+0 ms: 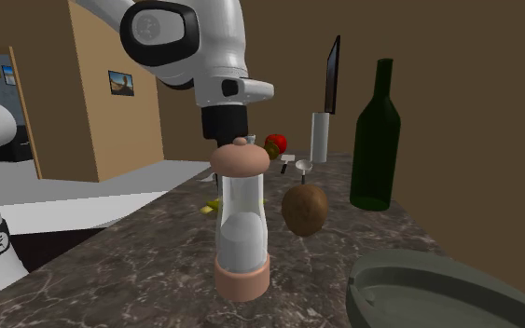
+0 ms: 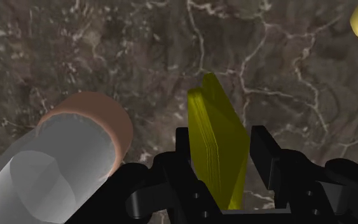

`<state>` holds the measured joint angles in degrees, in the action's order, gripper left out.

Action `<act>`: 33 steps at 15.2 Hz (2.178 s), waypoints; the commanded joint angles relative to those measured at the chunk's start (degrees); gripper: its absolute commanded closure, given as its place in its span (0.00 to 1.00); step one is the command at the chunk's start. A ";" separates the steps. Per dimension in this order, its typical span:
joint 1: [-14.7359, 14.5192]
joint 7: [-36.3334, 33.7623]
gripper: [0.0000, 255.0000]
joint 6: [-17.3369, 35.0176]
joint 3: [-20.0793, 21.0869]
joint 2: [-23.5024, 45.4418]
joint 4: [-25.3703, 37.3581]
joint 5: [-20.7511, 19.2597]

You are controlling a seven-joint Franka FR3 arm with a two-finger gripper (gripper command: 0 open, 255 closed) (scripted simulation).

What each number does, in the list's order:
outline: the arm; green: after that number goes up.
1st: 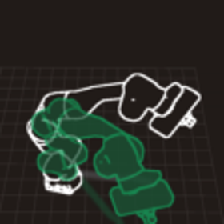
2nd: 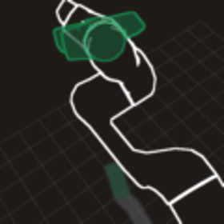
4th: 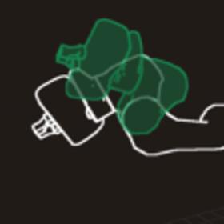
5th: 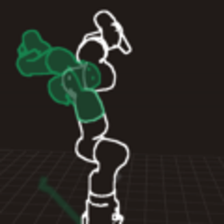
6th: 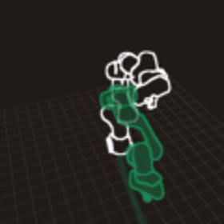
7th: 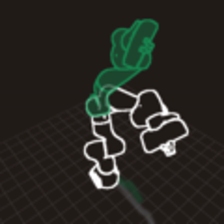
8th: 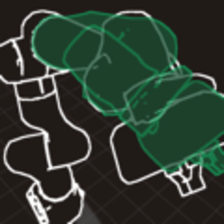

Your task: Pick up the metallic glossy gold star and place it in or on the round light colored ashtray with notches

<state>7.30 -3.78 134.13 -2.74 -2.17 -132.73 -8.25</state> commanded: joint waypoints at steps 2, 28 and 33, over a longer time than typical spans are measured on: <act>-0.08 0.19 1.00 -2.22 0.08 -1.14 1.08 0.20; 4.32 12.07 1.00 -18.37 -4.07 14.45 33.75 4.07; 7.22 16.21 1.00 -23.36 -4.84 25.64 50.15 6.18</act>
<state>13.89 11.54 112.06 -7.45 21.14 -86.22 -2.51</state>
